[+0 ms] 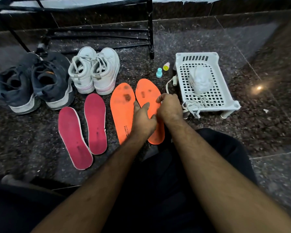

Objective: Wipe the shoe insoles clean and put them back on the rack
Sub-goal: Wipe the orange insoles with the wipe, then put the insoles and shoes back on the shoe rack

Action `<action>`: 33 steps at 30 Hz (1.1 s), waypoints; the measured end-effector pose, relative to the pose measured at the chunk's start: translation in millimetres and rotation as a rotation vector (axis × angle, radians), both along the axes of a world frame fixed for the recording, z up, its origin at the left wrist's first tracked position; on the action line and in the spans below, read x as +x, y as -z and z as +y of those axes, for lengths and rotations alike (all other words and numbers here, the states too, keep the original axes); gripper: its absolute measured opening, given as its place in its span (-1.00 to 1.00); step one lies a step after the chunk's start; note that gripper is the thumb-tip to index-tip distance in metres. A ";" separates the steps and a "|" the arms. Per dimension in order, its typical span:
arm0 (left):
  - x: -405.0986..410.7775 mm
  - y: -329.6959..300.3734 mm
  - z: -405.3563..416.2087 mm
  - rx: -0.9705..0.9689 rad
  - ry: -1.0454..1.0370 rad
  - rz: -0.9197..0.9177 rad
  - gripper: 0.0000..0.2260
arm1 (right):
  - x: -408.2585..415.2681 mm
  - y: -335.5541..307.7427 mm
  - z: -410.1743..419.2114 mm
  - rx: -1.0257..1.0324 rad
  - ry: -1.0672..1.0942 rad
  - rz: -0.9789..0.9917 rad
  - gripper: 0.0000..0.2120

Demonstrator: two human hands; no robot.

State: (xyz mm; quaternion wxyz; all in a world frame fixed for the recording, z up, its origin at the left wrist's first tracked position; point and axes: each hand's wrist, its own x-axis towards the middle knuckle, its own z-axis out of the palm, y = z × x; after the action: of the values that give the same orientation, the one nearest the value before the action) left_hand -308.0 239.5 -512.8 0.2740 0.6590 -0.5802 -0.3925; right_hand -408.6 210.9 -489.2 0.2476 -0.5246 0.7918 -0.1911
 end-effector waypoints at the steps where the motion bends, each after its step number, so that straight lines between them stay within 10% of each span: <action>1: 0.2 1.6 1.1 -0.047 -0.028 0.014 -0.53 | 0.3 -1.1 0.4 -0.036 -0.001 0.012 -0.70; 8: -17.7 -15.6 -9.2 -0.080 -0.212 0.472 -0.87 | -12.4 -21.4 -1.6 -0.293 0.047 -0.207 -0.72; 15: -48.4 -46.9 -27.8 0.102 -0.127 0.781 -0.76 | -51.8 -48.7 -8.1 -0.453 0.214 -0.536 -0.77; 33: -117.1 -62.5 -94.2 -0.001 0.062 0.828 -0.76 | -130.6 -58.8 -46.1 -0.448 0.295 -0.426 -0.90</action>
State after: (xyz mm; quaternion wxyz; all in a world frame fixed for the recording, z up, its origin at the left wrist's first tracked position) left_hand -425.2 145.3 -450.3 0.4726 0.4274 -0.4409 -0.6322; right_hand -539.2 164.8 -430.5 0.2559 -0.3942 0.7279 -0.4993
